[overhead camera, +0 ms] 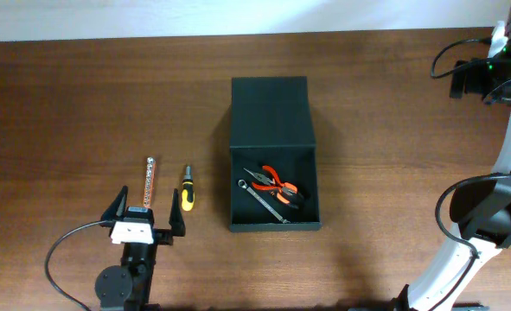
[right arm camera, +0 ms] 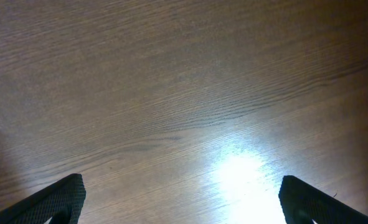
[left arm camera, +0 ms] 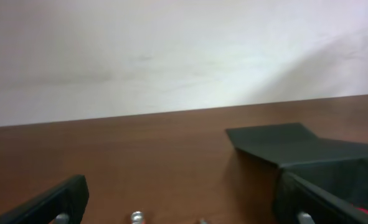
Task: Pack container
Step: 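Move the left gripper over the yellow-black screwdriver left of the box, then lower the left gripper toward the screwdriver handle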
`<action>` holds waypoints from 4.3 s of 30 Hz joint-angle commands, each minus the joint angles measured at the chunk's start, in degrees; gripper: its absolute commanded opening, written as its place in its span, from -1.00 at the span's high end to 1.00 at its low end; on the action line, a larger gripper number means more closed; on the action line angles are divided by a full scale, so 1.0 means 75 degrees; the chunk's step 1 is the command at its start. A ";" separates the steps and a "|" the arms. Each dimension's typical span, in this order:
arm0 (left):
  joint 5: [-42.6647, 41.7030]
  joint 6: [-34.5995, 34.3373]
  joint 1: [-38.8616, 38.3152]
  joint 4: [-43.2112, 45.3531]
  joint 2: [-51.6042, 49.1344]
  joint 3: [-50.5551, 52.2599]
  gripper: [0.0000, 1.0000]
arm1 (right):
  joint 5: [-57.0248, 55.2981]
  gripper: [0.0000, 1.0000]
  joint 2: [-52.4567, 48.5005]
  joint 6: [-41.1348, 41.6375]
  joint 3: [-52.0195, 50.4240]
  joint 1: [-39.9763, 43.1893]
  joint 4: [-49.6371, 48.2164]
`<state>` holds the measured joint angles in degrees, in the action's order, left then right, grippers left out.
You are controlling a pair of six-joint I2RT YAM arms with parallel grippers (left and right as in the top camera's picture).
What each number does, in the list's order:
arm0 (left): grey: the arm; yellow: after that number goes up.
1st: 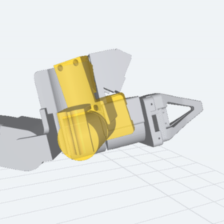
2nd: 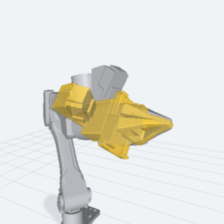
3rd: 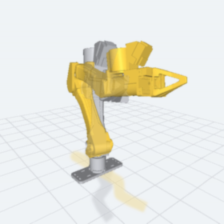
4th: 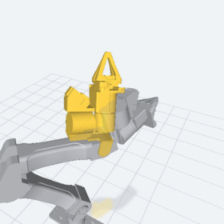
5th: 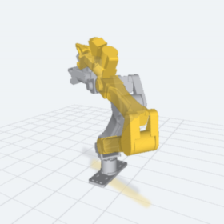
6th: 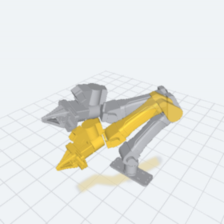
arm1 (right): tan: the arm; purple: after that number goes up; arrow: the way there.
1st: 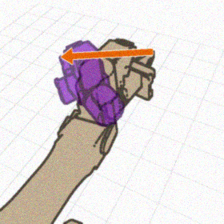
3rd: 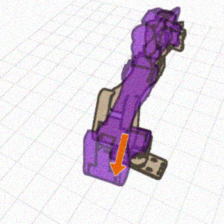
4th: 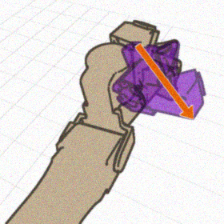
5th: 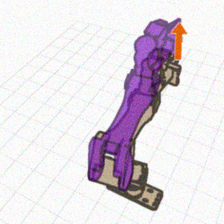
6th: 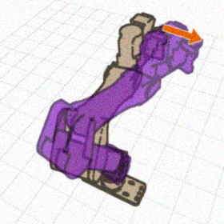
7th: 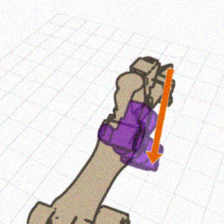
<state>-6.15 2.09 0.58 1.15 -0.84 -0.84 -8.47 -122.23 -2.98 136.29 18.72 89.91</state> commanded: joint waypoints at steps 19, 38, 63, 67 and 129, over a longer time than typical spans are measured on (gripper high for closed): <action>0.0519 0.1352 0.0044 -0.6108 -0.5960 -0.7373 -0.98 | 0.0070 -0.98 -0.0015 0.0093 -0.0017 0.0015 -0.0023; -0.0271 0.1005 0.0038 -0.8046 -1.1602 -0.9608 -0.98 | 0.0070 -0.98 -0.0015 0.0096 -0.0017 0.0015 -0.0023; 0.0093 -0.1993 -0.0933 -0.8256 -1.2418 -0.9611 -0.99 | 0.0070 -0.98 -0.0015 0.0093 -0.0017 0.0015 -0.0023; 0.0662 -0.2393 -0.1163 -0.8396 -1.2456 -0.9611 -0.99 | 0.0070 -0.98 -0.0015 0.0096 -0.0017 0.0015 -0.0023; 0.0871 -0.1617 -0.1457 -0.6883 -1.3872 -0.8524 -0.98 | 0.0070 -0.98 -0.0015 0.0093 -0.0017 0.0015 -0.0023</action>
<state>-1.58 -8.23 -10.48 -50.76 -104.49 -66.00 -8.03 -122.23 -2.94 136.27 18.72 89.89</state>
